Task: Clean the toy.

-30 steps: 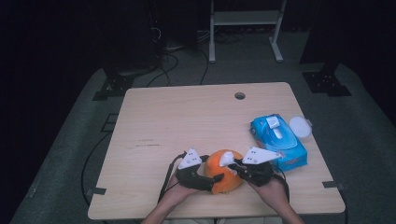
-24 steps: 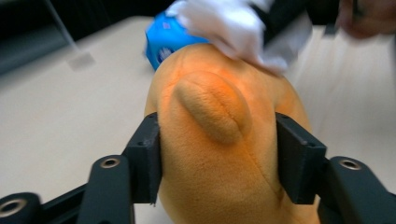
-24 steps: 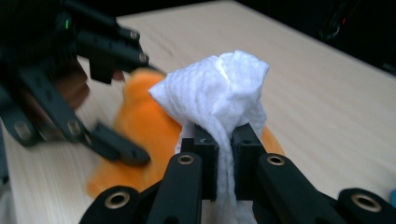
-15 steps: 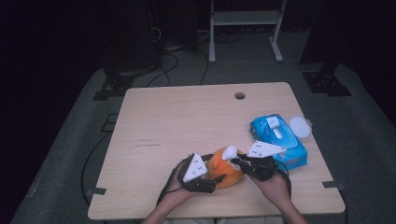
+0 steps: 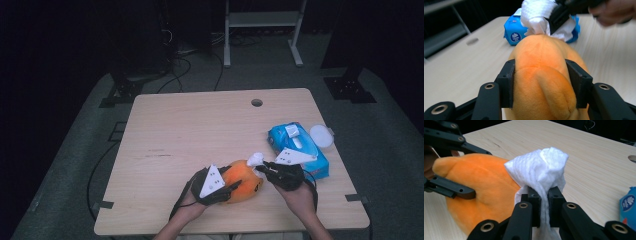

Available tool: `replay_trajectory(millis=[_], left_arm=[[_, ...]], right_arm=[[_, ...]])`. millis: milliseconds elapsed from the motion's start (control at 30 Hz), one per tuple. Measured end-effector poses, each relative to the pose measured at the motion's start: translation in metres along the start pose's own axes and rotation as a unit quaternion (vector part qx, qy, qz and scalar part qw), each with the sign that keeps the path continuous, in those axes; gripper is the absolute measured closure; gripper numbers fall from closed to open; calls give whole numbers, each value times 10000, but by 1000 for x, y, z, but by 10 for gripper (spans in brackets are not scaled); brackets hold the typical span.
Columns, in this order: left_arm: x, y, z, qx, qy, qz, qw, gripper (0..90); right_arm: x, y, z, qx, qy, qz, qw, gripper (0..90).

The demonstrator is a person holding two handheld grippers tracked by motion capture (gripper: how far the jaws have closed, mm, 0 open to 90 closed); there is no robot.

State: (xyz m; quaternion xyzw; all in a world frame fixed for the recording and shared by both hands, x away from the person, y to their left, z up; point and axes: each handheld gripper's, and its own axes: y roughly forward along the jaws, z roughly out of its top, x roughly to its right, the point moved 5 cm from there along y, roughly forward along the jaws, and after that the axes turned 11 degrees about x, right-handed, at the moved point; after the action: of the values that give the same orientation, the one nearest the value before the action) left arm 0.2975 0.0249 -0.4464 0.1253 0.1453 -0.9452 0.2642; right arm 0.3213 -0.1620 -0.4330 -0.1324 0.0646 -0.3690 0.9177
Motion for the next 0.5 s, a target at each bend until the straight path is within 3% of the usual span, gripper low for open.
replay_trajectory(millis=[67,167,300,367,500], left_arm=[[-2,-1,-1,4,186,-50,9998,482],[-5,-4,-5,34,1,-165,9999,461],[-9,-5,-7,98,-622,-139,9979,319],[-9,-4,-7,48,-717,-152,9973,283],[-11,-4,-12,-141,-868,-212,9959,309]], right_arm=[[-13,0,6,153,-42,208,9997,831],[-23,4,12,157,-230,321,9991,831],[-5,10,-8,-68,-6,148,9999,831],[4,9,-19,-101,374,134,9992,831],[10,7,-22,-259,290,10,9992,831]])
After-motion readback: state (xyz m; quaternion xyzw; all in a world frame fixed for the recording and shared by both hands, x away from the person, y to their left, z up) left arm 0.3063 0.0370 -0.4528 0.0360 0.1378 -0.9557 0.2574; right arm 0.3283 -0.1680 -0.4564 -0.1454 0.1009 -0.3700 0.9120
